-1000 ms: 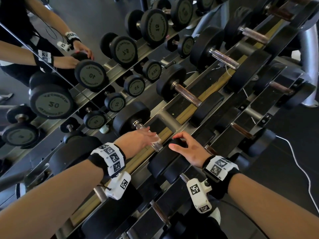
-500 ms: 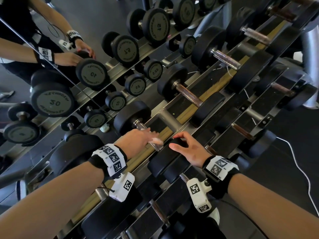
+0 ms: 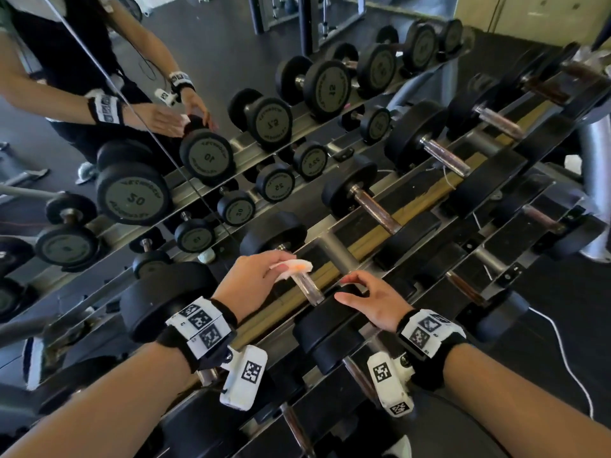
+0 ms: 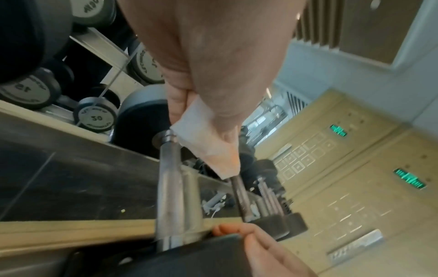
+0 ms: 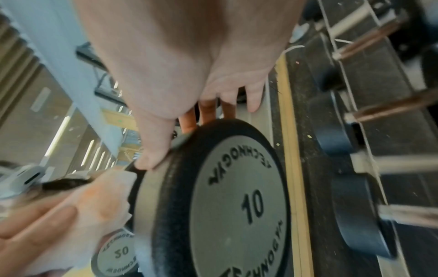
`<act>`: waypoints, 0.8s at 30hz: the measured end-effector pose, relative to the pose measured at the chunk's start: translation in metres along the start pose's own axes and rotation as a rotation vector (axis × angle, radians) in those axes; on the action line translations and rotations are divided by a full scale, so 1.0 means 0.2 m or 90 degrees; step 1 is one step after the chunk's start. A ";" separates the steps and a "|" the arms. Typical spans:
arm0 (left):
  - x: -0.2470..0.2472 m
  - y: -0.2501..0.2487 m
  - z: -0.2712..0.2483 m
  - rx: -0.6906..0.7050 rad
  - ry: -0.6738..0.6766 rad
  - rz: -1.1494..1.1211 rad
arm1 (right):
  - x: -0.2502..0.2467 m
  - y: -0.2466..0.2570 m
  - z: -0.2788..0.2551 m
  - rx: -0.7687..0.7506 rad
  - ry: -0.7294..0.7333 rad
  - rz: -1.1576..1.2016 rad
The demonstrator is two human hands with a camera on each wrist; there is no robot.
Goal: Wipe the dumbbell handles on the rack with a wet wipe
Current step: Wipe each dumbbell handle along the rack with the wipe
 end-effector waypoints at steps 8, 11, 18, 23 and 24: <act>-0.11 -0.01 -0.19 0.005 -0.196 -0.272 | 0.11 0.50 0.08 -0.137 -0.008 0.015; -0.12 0.04 -0.24 -0.002 -0.209 -0.317 | 0.16 0.62 0.09 -0.171 -0.081 0.024; -0.12 0.16 -0.33 -0.058 -0.195 -0.344 | 0.27 0.77 0.14 -0.193 -0.087 0.067; -0.21 0.16 -0.38 0.056 -0.075 -0.367 | 0.30 0.94 0.14 -0.261 0.014 -0.010; -0.25 0.15 -0.40 0.083 -0.087 -0.351 | 0.31 0.97 0.14 -0.268 0.037 -0.040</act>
Point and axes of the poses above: each hand's wrist, its own z-axis towards the middle knuckle, its own x-axis out of the palm, y = z × x, the point moved 5 cm from there along z, towards the middle knuckle, and after that the axes turned 11 degrees about y, right-handed, at the moved point
